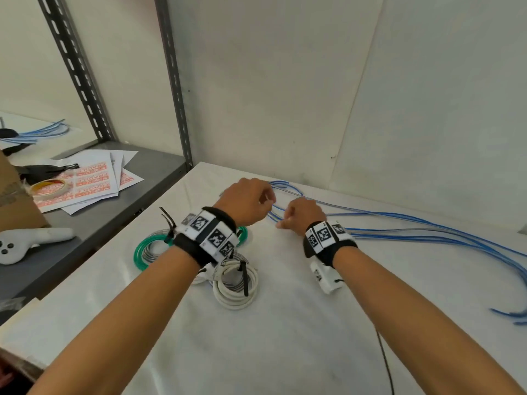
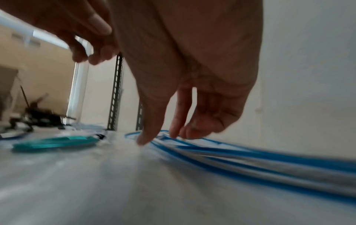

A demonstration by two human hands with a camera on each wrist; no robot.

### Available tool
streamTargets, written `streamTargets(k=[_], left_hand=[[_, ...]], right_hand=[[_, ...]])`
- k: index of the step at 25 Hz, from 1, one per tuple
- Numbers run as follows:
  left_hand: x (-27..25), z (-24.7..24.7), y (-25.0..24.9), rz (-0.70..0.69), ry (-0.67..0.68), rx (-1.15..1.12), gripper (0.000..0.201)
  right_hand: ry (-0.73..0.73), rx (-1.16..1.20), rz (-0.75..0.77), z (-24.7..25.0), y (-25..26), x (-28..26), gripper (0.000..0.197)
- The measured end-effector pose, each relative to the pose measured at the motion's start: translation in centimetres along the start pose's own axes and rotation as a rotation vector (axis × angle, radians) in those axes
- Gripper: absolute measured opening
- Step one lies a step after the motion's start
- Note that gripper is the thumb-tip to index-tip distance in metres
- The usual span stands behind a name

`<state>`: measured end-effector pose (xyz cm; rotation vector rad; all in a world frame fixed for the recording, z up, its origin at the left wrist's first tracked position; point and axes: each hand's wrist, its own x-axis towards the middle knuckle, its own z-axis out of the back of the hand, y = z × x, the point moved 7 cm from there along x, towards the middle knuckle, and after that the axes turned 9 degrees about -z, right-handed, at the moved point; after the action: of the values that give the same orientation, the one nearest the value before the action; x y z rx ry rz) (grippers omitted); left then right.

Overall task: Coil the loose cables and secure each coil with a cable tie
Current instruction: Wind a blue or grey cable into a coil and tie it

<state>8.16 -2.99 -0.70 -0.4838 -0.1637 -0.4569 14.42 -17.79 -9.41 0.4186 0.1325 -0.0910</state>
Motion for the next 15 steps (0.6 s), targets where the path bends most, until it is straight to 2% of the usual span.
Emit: streamTargets(k=[2, 5, 7, 8, 11, 12, 15], left_hand=[[2.6, -2.4, -1.8, -0.034, 0.111, 0.042, 0.017], [5.2, -7.2, -3.7, -0.046, 0.357, 0.188, 0.031], [5.8, -9.0, -4.1, -0.065, 0.4, 0.248, 0.037], [6.0, -9.0, -4.2, -0.074, 0.383, 0.229, 0.039], [6.6, -7.4, -3.9, -0.11, 0.248, 0.118, 0.034], [6.7, -6.6, -3.5, -0.12, 0.196, 0.075, 0.031], [6.8, -4.5, -2.0, -0.124, 0.046, -0.066, 0.025]], right_hand=[[0.089, -0.204, -0.037, 0.3, -3.3, 0.4, 0.041], [0.093, -0.249, 0.034, 0.5, -4.5, -0.3, 0.024], [0.037, -0.169, 0.145, 1.6, -3.4, -1.3, 0.012], [0.016, -0.035, 0.201, 2.7, -3.1, -1.5, 0.005], [-0.018, 0.335, 0.276, 6.9, -3.7, -2.1, 0.022], [-0.051, 0.393, 0.291, 8.2, -4.2, -2.4, 0.023], [-0.178, 0.439, 0.31, 11.6, -6.7, -2.9, 0.007]])
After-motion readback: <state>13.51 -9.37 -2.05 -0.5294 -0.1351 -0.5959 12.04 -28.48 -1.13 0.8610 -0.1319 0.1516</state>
